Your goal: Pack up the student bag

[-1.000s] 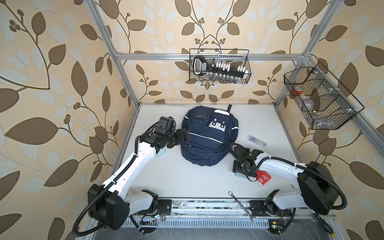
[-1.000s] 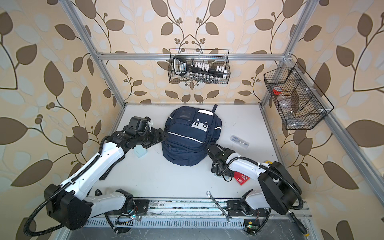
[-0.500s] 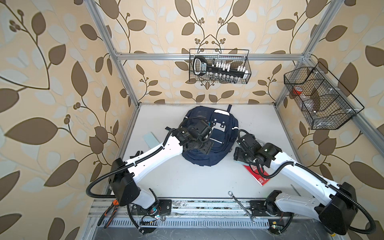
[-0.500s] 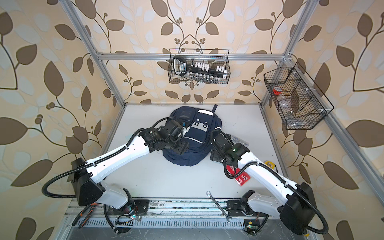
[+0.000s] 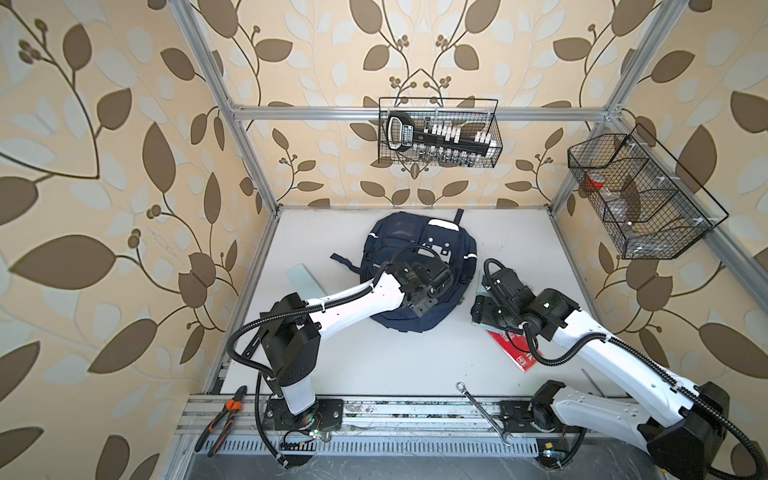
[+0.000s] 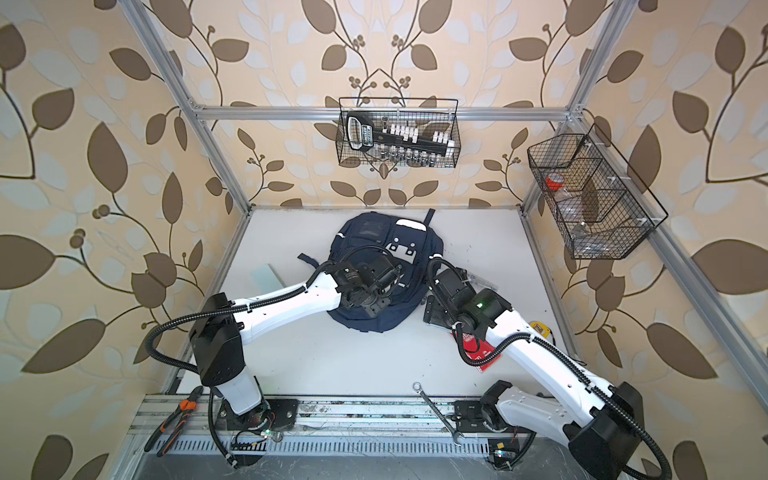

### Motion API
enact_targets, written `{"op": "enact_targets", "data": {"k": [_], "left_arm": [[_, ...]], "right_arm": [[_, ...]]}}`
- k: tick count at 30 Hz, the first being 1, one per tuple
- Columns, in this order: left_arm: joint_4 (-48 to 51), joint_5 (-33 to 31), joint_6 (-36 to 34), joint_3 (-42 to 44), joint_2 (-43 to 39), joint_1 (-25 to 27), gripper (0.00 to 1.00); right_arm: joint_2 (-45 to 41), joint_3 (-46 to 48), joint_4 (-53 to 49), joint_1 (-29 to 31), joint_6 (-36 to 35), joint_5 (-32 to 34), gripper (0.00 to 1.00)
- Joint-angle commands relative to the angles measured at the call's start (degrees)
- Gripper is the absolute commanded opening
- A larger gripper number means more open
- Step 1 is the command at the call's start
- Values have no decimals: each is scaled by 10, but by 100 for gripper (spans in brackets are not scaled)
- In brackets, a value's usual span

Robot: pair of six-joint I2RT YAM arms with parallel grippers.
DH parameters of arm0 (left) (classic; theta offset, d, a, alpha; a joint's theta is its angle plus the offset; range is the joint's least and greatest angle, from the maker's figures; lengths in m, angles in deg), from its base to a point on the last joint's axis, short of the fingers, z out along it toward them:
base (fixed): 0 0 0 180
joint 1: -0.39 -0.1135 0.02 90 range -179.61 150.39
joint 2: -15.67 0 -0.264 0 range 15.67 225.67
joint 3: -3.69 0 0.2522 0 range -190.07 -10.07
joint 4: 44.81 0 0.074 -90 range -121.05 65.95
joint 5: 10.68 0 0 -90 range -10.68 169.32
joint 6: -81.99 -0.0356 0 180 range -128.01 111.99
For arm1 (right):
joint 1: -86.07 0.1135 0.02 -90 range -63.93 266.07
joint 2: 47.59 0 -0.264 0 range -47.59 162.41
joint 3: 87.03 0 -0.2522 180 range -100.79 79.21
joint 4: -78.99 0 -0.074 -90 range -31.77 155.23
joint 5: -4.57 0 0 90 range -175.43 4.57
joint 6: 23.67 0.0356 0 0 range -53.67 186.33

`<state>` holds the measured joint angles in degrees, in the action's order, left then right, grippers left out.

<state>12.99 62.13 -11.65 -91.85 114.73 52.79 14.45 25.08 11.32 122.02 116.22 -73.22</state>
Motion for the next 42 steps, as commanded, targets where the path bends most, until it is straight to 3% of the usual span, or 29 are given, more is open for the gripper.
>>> {"op": "enact_targets", "data": {"k": [1, 5, 12, 23, 25, 27, 31, 36, 42], "left_arm": [[-22, -62, 12, -13, 6, -8, 53], [-70, -50, 18, -12, 9, -8, 65], [-107, 22, -11, 9, 6, -7, 72], [-127, 26, -41, -29, 84, -9, 71], [-136, 22, -45, -30, 87, -10, 68], [-141, 4, -42, -41, 92, -12, 54], [-143, -63, -25, -86, 98, -20, 0], [-63, -47, 5, -212, 120, -31, 0], [83, 61, 60, -389, 126, -50, 0]], "right_arm": [[-6, -16, -3, 1, -7, -6, 33], [-8, -18, -2, 1, -8, -9, 33], [-18, -14, -1, 1, -4, -13, 32], [-18, -21, 1, 0, -3, -25, 31], [-20, -23, -1, 0, -3, -25, 31], [-21, -24, -2, 1, -3, -27, 31], [-18, -22, -1, 1, -7, -34, 30], [-9, -24, 16, 4, -32, -62, 29], [27, -39, 37, 24, -73, -91, 29]]}}
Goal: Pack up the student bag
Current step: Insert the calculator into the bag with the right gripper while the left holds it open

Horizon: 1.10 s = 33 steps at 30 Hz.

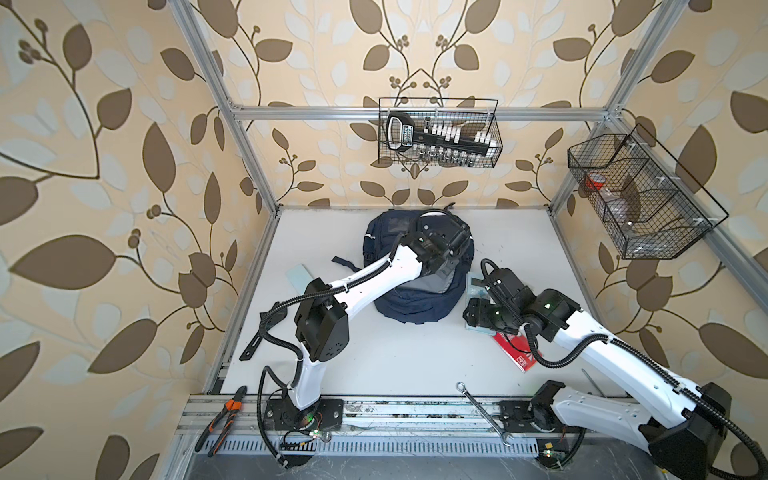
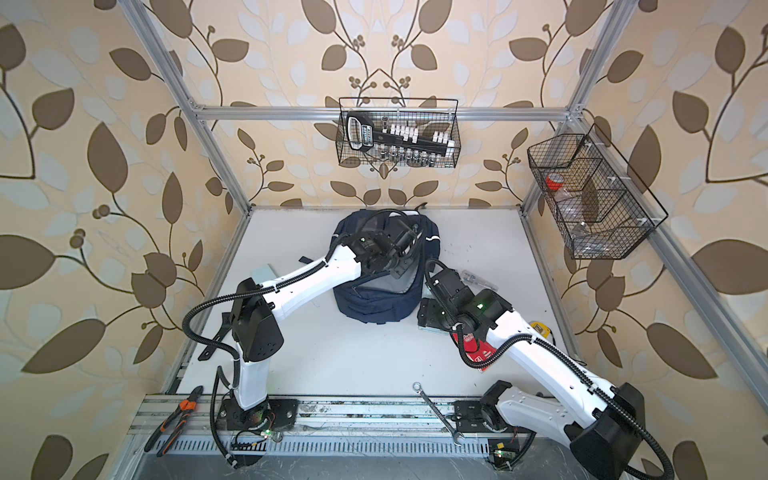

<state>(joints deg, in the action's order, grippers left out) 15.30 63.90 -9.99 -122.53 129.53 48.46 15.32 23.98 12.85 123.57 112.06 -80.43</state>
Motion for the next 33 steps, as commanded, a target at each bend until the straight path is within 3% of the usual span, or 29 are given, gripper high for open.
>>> {"op": "enact_targets", "data": {"k": [1, 6, 17, 21, 25, 28, 33], "left_arm": [[72, 63, 45, -97, -23, -9, 0], [87, 152, 56, -110, -47, -9, 0], [71, 218, 99, -98, -89, -9, 0], [65, 240, 111, -91, -96, -10, 0], [40, 248, 128, -65, -108, -14, 0], [26, 270, 145, -53, -110, -25, 0], [14, 274, 157, -22, -116, -41, 0]], "right_arm": [[28, -33, 25, 9, -37, -20, 28], [118, -93, 48, 9, -80, -43, 30], [320, -234, 113, -42, -127, -36, 32], [335, -241, 195, -43, -120, -65, 52], [351, -251, 217, -43, -91, -71, 57], [347, -235, 249, -45, -78, -94, 80], [280, -163, 297, -47, -65, -98, 91]]}}
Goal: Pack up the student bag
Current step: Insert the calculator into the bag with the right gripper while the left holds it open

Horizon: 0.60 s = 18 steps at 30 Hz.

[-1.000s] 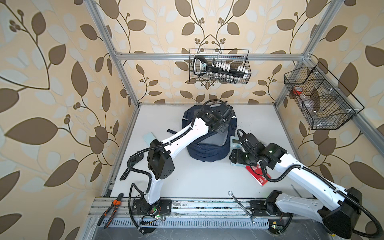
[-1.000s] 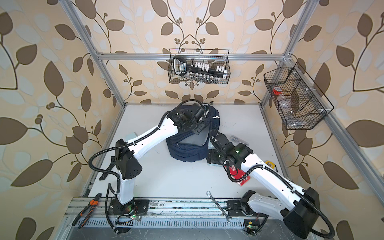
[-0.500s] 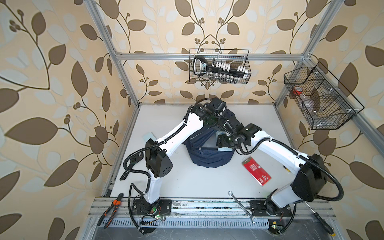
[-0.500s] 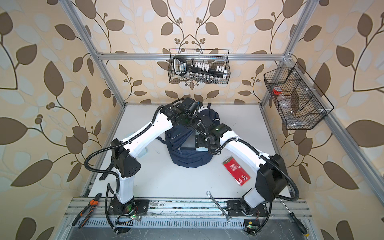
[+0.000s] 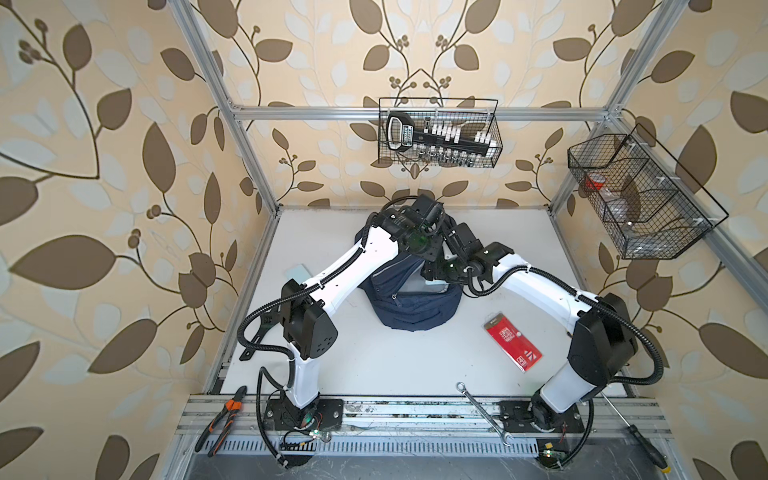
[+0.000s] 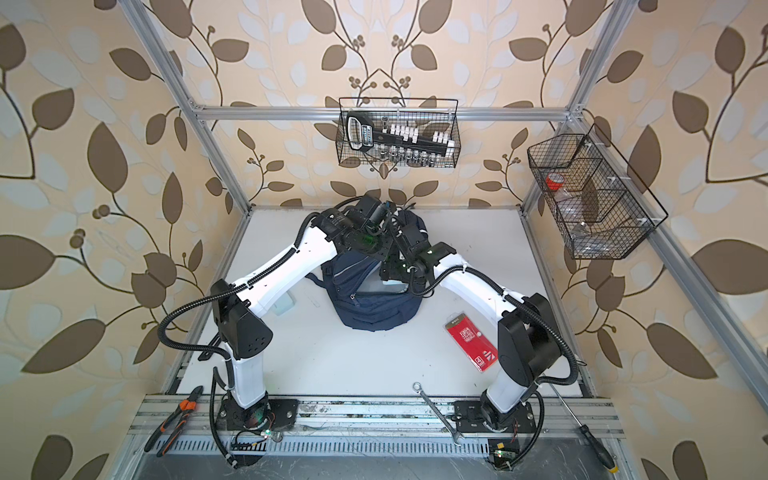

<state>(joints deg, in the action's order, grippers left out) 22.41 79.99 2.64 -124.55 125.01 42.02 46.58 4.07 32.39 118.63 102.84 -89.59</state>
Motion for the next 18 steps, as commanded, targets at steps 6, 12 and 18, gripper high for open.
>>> {"op": "enact_targets", "data": {"k": [6, 12, 18], "left_arm": [[-74, 129, 54, 33, -78, 2, 0], [-81, 142, 72, 79, -73, -2, 0], [-52, 73, 122, 148, -109, -14, 63]], "right_arm": [[-123, 141, 137, -4, 27, -25, 95], [-226, 201, 105, -2, 19, -25, 79], [-322, 223, 35, 17, 6, 20, 72]]}}
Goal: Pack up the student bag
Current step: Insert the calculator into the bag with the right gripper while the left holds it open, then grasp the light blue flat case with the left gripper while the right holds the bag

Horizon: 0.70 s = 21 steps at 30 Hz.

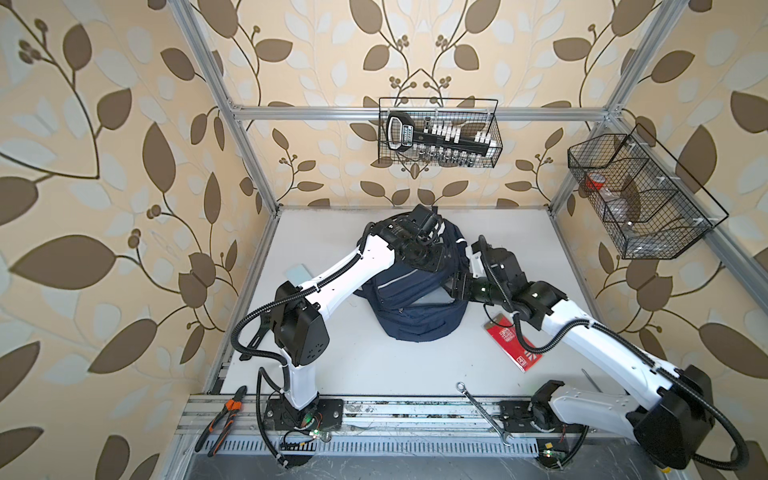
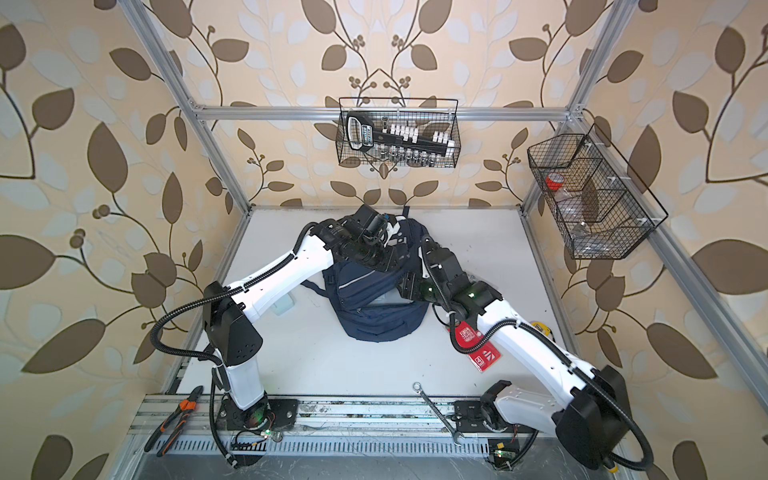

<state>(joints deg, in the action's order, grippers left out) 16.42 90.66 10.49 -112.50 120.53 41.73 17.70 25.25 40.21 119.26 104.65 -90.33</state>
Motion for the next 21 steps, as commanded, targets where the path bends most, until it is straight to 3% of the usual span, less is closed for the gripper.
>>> {"op": "enact_targets", "data": {"k": [1, 2, 3, 6, 10, 14, 17, 21], "left_arm": [[14, -71, 55, 44, -83, -16, 71], [21, -112, 67, 63, -107, -25, 90], [29, -145, 75, 84, -132, -37, 99], [78, -205, 121, 148, -206, -116, 99], [68, -176, 156, 286, -295, -277, 99], [46, -137, 198, 387, -303, -400, 99], [17, -110, 213, 432, -273, -447, 99], [-3, -106, 207, 432, -218, -459, 99]], "right_arm": [[-46, 13, -50, 15, -14, 32, 73], [-56, 14, -56, 21, -15, 37, 75], [-65, 15, -63, 27, -17, 41, 78], [-74, 22, -71, 51, -20, 48, 82], [-58, 31, -53, 85, -16, 49, 85], [-41, 22, -31, 113, -4, 56, 86], [-38, 18, -19, 130, 7, 60, 86], [-39, 27, -11, 140, 19, 62, 85]]}}
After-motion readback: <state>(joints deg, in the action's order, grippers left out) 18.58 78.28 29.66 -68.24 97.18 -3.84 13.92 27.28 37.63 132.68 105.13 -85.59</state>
